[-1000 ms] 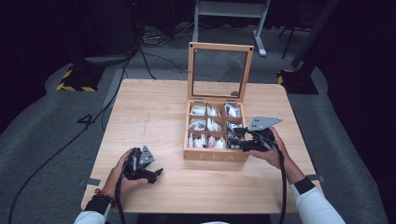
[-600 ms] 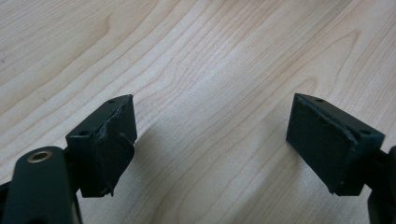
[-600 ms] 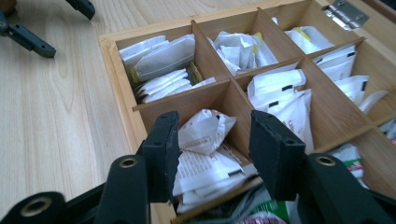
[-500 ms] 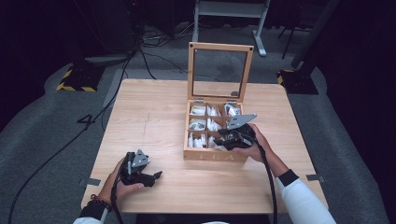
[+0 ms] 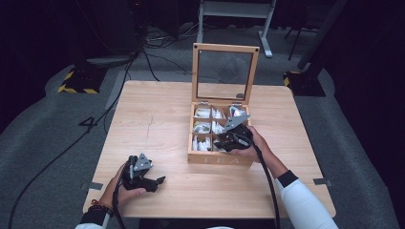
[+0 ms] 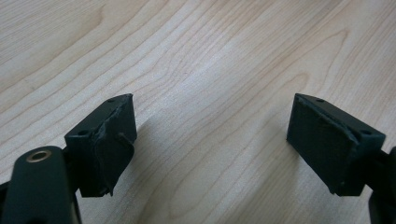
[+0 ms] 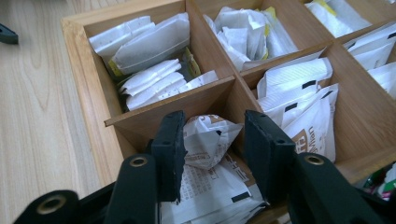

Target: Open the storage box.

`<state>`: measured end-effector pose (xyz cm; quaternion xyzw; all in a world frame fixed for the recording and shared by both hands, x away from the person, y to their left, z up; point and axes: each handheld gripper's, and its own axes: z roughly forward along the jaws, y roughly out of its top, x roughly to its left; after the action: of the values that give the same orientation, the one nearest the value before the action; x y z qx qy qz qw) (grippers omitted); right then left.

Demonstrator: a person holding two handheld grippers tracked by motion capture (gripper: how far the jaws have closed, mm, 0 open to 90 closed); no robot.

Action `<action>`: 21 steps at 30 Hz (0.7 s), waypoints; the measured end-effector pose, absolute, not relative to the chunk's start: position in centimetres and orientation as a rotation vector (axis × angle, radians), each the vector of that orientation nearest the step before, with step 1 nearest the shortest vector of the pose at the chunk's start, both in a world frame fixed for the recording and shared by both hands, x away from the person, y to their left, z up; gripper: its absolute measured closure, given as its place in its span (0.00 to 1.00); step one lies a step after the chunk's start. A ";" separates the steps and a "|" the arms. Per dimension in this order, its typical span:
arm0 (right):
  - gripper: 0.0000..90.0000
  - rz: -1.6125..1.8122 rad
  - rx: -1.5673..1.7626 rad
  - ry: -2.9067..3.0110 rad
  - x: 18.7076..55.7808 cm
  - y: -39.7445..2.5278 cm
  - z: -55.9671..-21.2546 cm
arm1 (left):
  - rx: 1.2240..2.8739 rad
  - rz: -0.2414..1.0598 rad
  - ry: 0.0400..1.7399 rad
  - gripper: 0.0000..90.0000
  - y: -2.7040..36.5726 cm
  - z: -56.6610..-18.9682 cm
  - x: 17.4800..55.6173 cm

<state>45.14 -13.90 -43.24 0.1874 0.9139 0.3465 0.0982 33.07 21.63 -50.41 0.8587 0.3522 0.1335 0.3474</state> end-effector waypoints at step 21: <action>1.00 1.141 0.542 2.676 44.8 -15.1 -43.0 | 2.243 0.330 0.877 0.17 21.6 -50.4 33.5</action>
<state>44.82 -15.15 -43.01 0.1825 0.9006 0.3839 0.0909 33.52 21.61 -50.40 0.8650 0.3382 0.1272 0.3481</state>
